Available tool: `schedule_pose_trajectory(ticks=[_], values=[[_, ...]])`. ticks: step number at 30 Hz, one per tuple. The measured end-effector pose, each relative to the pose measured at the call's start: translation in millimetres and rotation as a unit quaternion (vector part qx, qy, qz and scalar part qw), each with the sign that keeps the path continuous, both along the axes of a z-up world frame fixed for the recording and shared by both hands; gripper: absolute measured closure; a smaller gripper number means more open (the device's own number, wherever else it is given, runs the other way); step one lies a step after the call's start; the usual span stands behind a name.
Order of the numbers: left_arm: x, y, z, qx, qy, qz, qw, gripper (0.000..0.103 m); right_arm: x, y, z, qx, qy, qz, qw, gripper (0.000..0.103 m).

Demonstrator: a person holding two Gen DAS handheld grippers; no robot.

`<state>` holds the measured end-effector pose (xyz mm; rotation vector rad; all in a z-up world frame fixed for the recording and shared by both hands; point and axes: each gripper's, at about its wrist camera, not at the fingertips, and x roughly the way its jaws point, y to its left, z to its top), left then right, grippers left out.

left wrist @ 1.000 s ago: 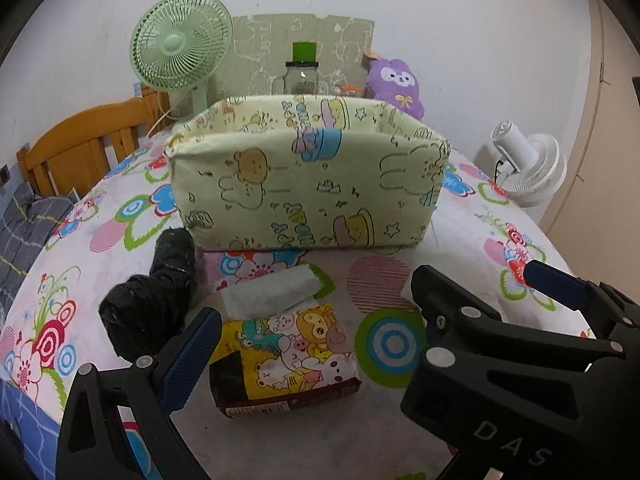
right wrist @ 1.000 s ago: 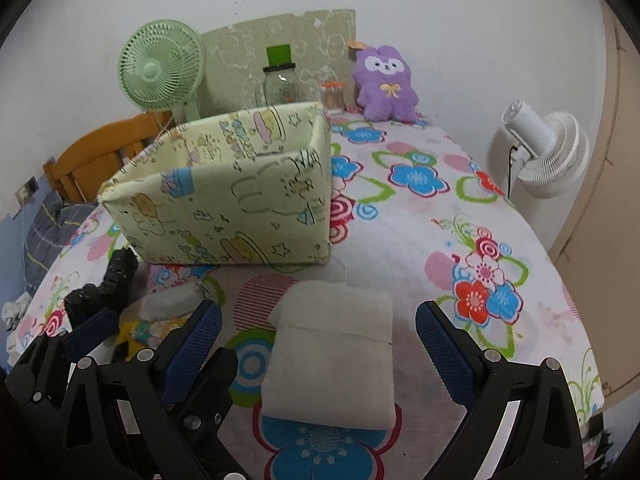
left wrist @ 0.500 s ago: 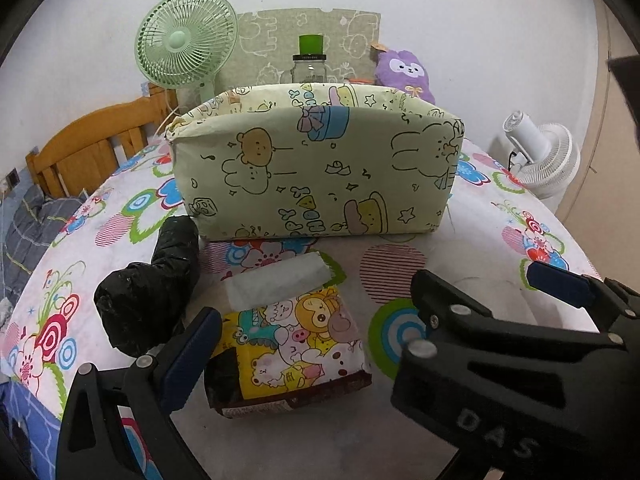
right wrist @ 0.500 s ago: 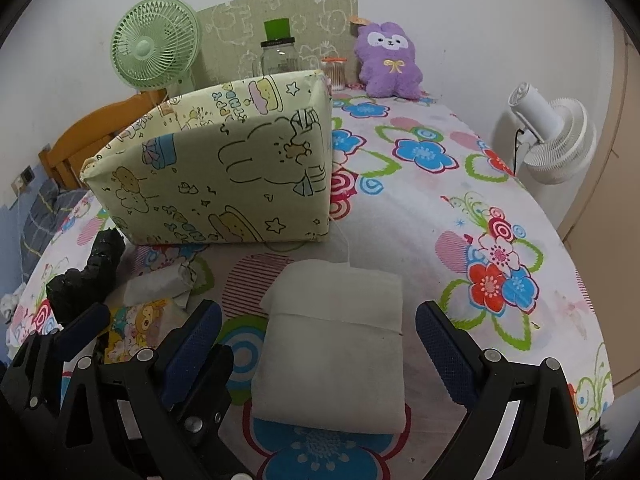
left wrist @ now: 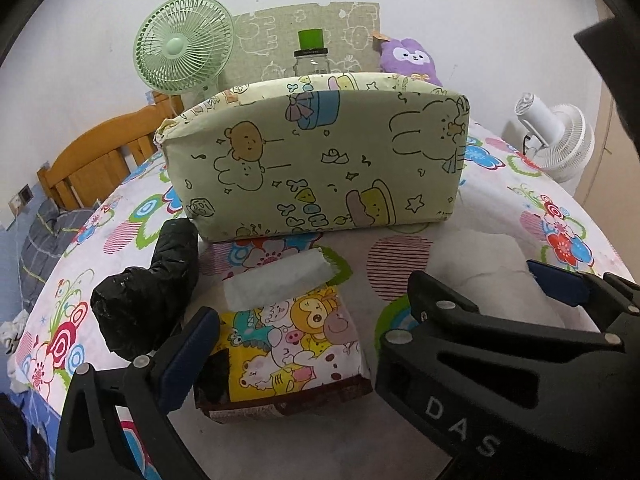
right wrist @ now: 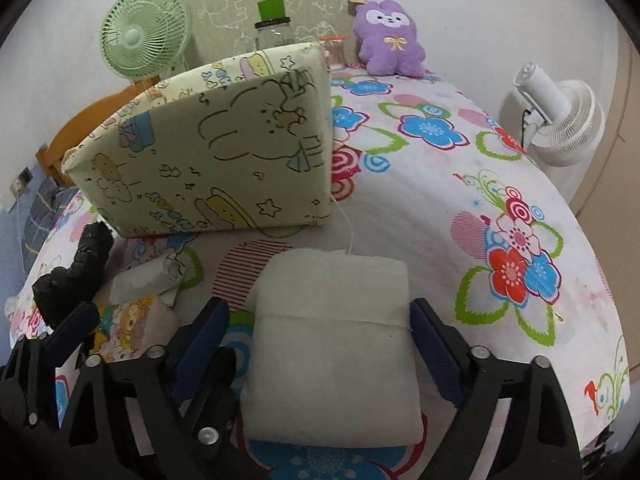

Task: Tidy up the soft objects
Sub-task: 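Grasp cartoon tissue pack with left tool while right tool grasps white towel, then lift tissue pack with left tool while right tool carries white towel to basket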

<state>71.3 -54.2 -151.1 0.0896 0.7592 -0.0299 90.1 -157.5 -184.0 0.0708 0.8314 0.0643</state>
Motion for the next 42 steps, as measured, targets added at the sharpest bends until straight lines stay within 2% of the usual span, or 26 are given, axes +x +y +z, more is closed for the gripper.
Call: schedule_pose_trajectory(ticks=[10,20,26,28,36,38,42], values=[[-2.1,3.2,5.0,-0.012,0.001,0.002,0.9999,0.0,-0.7,-1.3,4.0,0.023,0.0,0.006,1.0,0.024],[-15.1,10.5,19.0,-0.016,-0.022,0.011,0.9996,0.0,-13.3,5.0,18.9,0.033,-0.02,0.01,0.999,0.025],[-12.4,19.7,15.4,-0.036,-0.008,0.016,0.9992,0.0,-14.9,13.5,20.2,0.028,-0.018,0.015,0.999,0.029],[-10.9,20.9,12.2,-0.034,0.0,0.02,0.9992,0.0,-14.3,16.2,19.7,0.02,-0.017,0.01,1.0,0.034],[-3.3,26.4,2.4,-0.053,0.02,0.019,0.9982,0.001,-5.7,20.0,13.1,0.005,-0.006,0.005,1.0,0.035],[-1.5,28.3,1.6,-0.059,0.022,0.02,0.9978,0.004,-3.9,22.1,11.8,0.002,-0.004,0.006,1.0,0.035],[2.9,31.0,-1.0,-0.067,0.029,0.021,0.9971,0.017,-0.7,24.5,9.6,0.0,0.001,0.009,1.0,0.035]])
